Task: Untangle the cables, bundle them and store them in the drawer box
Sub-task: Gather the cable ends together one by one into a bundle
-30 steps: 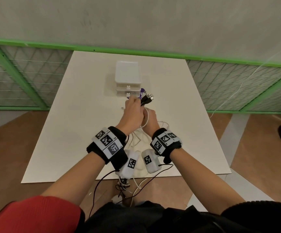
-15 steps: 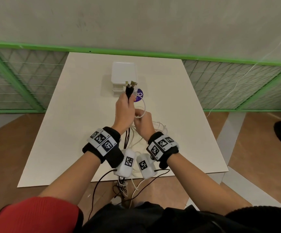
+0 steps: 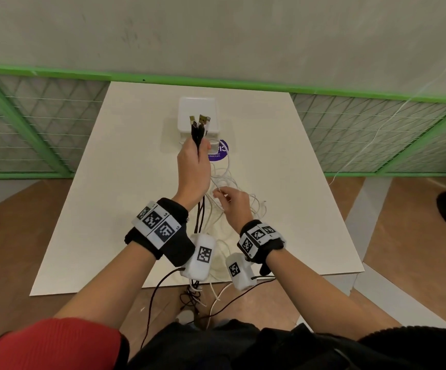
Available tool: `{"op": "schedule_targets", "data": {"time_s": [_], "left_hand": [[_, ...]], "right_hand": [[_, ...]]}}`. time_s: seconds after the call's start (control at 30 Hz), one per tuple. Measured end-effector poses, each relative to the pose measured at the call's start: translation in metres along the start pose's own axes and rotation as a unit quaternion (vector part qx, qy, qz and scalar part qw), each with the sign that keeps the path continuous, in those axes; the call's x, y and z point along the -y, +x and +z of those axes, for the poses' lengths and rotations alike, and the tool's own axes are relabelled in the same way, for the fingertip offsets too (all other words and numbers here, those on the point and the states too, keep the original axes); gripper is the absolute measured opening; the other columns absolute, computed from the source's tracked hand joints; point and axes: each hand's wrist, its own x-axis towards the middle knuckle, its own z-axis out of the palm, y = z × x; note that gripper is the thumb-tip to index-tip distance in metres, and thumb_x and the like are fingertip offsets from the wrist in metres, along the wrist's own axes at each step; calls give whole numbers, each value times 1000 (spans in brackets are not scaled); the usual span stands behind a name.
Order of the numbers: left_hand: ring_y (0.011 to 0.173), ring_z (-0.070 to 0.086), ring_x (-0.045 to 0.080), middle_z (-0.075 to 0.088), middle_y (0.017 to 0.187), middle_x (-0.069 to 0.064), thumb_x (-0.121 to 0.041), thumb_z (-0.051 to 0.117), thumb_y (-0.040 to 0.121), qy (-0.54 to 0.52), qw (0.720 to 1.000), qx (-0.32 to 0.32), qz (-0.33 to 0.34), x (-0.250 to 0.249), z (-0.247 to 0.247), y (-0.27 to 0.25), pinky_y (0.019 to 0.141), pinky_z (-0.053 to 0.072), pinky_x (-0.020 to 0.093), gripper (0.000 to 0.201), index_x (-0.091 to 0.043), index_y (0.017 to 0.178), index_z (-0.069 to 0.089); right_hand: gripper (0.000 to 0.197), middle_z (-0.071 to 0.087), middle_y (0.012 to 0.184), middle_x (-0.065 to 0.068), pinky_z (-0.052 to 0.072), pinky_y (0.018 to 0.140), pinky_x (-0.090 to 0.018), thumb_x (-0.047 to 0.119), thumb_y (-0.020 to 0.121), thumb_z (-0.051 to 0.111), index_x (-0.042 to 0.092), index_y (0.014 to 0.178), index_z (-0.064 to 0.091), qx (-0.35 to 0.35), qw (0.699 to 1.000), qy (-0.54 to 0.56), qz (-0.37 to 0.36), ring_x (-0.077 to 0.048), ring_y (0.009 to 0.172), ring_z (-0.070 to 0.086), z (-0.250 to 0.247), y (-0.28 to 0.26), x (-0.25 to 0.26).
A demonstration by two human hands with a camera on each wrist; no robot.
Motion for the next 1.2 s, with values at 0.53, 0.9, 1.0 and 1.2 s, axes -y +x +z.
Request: {"op": "schedule_targets", "data": {"time_s": [0.53,0.9,1.0,1.2], "left_hand": [[84,45,17,48,93,10,-16,32,101,74,995,-52,30,-18,-27,36,67,29,19,19,-7,95,48],[134,28,24,29,143,18,-4,38,97,209,971,61,98,-3,-8,8,104,18,13,18,6,107,51],[127,41,22,39,137,15,-4,40,96,215,952,158,150,2,5,-14,108,34,29,22,3,115,49],[79,61,36,62,91,20,-5,34,96,283,935,213,27,12,13,-15,65,49,44,17,0,110,44]], "right_hand": [[25,52,61,1,37,61,-27,28,80,69,9,69,57,-9,993,9,-116,-13,58,45,-31,-6,-20],[26,37,70,5,28,66,-29,22,97,33,11,74,38,111,986,-52,-116,-18,67,37,-30,1,-6],[29,42,86,-7,30,74,-24,19,94,35,-1,84,54,66,988,-43,-129,-18,82,39,-28,5,-2],[20,46,85,-11,33,74,-26,10,88,49,-4,87,64,36,988,-19,-146,-20,82,42,-27,2,13]]}}
